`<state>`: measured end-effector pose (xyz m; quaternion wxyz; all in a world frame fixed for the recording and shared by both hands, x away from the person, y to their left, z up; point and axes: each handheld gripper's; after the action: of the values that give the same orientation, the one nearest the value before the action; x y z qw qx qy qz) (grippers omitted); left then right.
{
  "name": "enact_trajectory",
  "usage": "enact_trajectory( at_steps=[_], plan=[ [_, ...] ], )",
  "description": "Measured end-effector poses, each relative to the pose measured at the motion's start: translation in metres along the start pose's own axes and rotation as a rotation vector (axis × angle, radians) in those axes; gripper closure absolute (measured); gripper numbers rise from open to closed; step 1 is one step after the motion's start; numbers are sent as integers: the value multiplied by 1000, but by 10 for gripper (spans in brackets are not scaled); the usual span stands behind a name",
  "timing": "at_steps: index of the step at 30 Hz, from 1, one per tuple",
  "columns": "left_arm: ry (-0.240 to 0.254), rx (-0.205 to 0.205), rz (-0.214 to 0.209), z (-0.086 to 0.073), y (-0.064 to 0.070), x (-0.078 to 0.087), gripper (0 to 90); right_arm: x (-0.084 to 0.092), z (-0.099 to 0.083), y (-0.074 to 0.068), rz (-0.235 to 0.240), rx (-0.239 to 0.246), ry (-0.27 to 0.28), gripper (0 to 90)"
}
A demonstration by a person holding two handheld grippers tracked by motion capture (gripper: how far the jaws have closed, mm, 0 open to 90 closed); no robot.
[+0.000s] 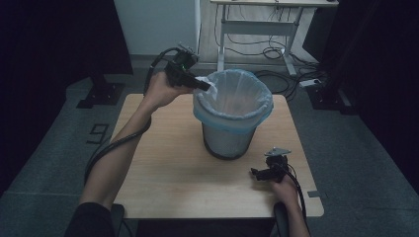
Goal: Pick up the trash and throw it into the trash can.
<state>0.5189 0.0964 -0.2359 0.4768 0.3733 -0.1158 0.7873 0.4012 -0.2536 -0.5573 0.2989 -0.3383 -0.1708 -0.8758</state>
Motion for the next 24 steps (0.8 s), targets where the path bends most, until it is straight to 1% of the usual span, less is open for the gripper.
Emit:
enact_trajectory(
  at_steps=[4,13,19,21,22,24],
  plan=[
    [2,-4,-9,9,2,-11,684,0,0,0,1,0,0,0],
    [7,-9,-4,25,5,-40,676,0,0,0,1,0,0,0],
    [-24,-20,21,30,6,-65,652,0,0,0,3,0,1,0],
    [-31,-22,31,31,6,-73,618,0,0,0,4,2,1,0],
    [-34,-26,36,31,7,-76,588,0,0,0,4,2,1,0],
    [-39,-31,41,31,8,-82,466,0,0,0,5,3,1,0]
  ],
)
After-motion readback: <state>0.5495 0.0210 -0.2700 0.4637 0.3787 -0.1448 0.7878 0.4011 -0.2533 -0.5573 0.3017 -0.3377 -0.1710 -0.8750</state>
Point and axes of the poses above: each handheld gripper's, and its own axes: x roughly backward along the jaws, z roughly out of its top, y roughly to its right, and after that the axes turned 8 degrees about x, right-handed
